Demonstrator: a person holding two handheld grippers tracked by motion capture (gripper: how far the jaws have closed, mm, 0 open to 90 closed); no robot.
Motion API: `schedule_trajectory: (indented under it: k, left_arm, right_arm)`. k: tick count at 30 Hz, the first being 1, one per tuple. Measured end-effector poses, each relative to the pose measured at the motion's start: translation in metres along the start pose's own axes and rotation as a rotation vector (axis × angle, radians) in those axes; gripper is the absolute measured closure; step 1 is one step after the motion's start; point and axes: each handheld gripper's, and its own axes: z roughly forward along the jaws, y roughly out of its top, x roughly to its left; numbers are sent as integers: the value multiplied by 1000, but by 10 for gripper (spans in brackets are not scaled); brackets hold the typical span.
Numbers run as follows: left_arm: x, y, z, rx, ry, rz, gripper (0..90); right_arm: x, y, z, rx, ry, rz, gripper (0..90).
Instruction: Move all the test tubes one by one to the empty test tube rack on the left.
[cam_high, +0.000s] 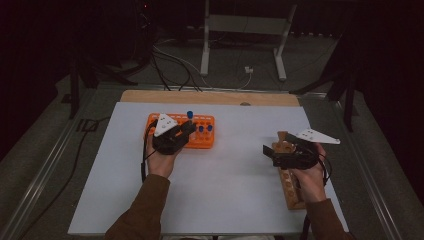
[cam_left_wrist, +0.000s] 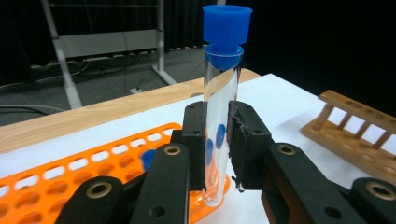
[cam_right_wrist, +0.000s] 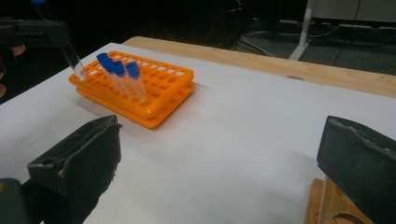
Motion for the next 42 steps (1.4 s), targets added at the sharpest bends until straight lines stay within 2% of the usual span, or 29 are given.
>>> schedule_trajectory:
  k: [11, 20, 28, 42]
  left_arm:
    - [16, -6, -3, 2, 65, -3, 781]
    - [31, -15, 2, 27, 121, -14, 781]
    - [37, -20, 9, 31, 162, -23, 781]
    - [41, -31, 23, 52, 180, -32, 781]
  right_arm:
    - [-6, -4, -6, -17, -6, 16, 0]
    - [-7, -5, -7, -20, -7, 20, 0]
    - [-8, -6, -7, -21, -5, 26, 0]
    - [-8, -7, -6, -21, -2, 26, 0]
